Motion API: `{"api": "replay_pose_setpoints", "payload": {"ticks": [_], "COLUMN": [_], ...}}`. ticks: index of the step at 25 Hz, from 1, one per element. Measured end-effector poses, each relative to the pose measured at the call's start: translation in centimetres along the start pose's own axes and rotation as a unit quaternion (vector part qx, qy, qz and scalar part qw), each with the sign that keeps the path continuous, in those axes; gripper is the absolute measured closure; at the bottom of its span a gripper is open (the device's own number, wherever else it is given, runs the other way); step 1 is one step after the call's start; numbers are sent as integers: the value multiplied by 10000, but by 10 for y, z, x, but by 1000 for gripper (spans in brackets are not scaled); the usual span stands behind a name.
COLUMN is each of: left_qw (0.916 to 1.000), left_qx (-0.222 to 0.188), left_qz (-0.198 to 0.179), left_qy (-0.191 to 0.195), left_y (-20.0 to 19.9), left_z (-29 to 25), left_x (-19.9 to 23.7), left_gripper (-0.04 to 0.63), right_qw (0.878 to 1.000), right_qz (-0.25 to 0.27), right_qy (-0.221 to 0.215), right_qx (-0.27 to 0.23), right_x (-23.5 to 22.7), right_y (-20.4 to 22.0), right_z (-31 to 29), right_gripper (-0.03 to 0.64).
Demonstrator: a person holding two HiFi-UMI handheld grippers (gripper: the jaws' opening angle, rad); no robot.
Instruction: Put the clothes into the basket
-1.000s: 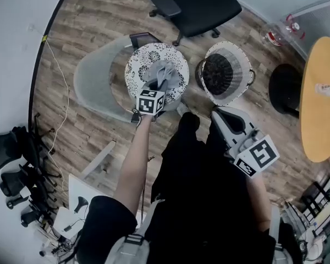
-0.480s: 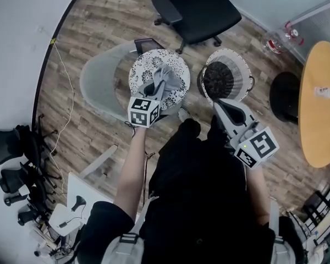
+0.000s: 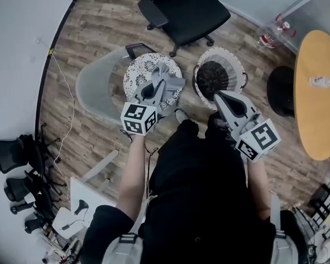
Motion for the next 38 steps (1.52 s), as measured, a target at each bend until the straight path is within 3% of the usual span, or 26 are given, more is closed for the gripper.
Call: {"api": "replay_pose_setpoints", "payload": {"ticks": [6,18,30,38], "left_qw": [9991,9967,9958,9938], "left_qx": [-19,11,341,582], "left_qz": [-292,-366,-165,-145], "left_qy": [308,729,836,940], "left_y": [-20,-53,-45,-22], "left_z": [-29,-102,-182,-230], "left_x": [-35,-109,-178,-199], "left_gripper": [555,555,555,555], "right_qw": [9996,9975,9968,9955], "right_qz": [-60,-250,-575,-806], "right_qy": [216,596,554,400], "right_qx": [-158,-285,-8,287], "right_x": [-24,-98,-179,-216], "right_y": [-9,-24,-27,-12], "right_z": [32,101,148,148], "right_gripper": [600,600,600,600]}}
Point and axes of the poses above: the fingertips, and each gripper's own axes: z backward along the fingers, x to its left, y out of its underside, the point moved 8 cm from there along z, backward along the fingers, and after that the axes turned 11 degrees about -z, right-handed, at the moved point
